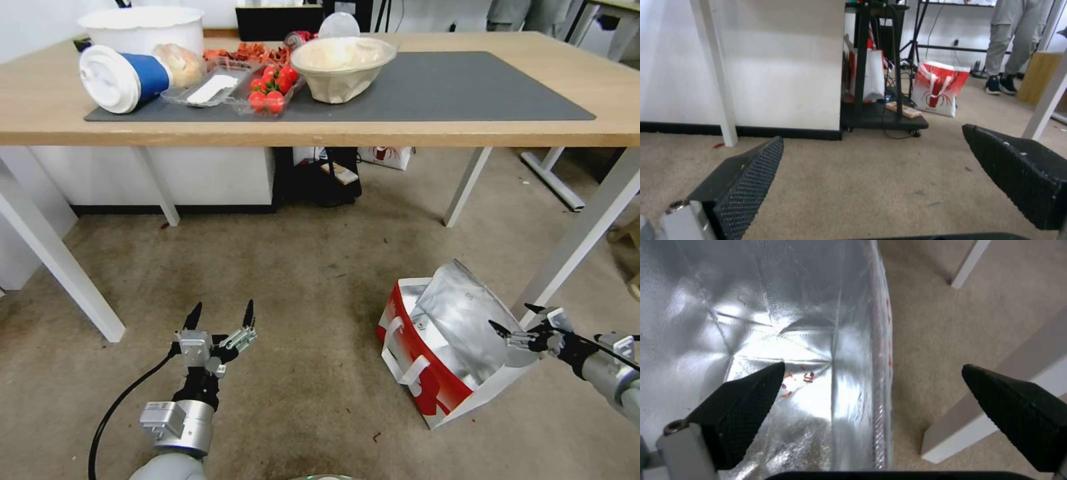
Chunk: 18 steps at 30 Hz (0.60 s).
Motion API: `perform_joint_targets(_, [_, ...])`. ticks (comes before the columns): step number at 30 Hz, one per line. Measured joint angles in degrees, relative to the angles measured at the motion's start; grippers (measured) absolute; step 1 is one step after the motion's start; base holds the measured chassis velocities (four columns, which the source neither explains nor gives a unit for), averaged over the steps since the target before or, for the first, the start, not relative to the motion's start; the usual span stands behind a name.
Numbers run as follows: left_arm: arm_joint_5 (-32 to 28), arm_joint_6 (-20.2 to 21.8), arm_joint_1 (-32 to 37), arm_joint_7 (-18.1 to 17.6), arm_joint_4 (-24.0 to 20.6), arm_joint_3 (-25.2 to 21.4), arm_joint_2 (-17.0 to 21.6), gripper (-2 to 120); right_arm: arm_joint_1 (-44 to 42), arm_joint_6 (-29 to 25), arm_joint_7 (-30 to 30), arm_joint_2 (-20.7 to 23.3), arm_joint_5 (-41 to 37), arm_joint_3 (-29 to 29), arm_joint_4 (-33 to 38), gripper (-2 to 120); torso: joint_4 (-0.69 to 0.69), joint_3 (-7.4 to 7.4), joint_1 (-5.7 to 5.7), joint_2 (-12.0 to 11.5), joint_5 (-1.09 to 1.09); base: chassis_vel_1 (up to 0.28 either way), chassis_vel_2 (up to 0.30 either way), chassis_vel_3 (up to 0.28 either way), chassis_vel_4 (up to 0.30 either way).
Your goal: Pick up the food delivery bag from the floor and place it on the table.
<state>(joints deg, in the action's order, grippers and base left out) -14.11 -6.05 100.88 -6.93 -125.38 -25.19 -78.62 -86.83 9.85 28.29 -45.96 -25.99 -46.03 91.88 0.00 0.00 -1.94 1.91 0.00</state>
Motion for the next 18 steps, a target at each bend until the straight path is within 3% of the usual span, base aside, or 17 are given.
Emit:
perform_joint_targets(11, [0.1, -0.1, -0.1, -0.6, 0.0, -0.1, -0.1, 100, -0.4, 1.4, 0.5, -0.8, 1.9, 0.6, -0.8, 100, 0.0, 0.0, 0.0, 0.0, 0.0, 0.0, 0.0, 0.0, 0.0])
perform_joint_targets(18, [0.4, -0.2, 0.0, -0.9, 0.0, -0.2, 0.2, 100, 0.1, 3.0, -0.4, -1.0, 2.3, 1.3, -0.8, 83, 0.01, 0.0, 0.0, 0.0, 0.0, 0.0, 0.0, 0.0, 0.0])
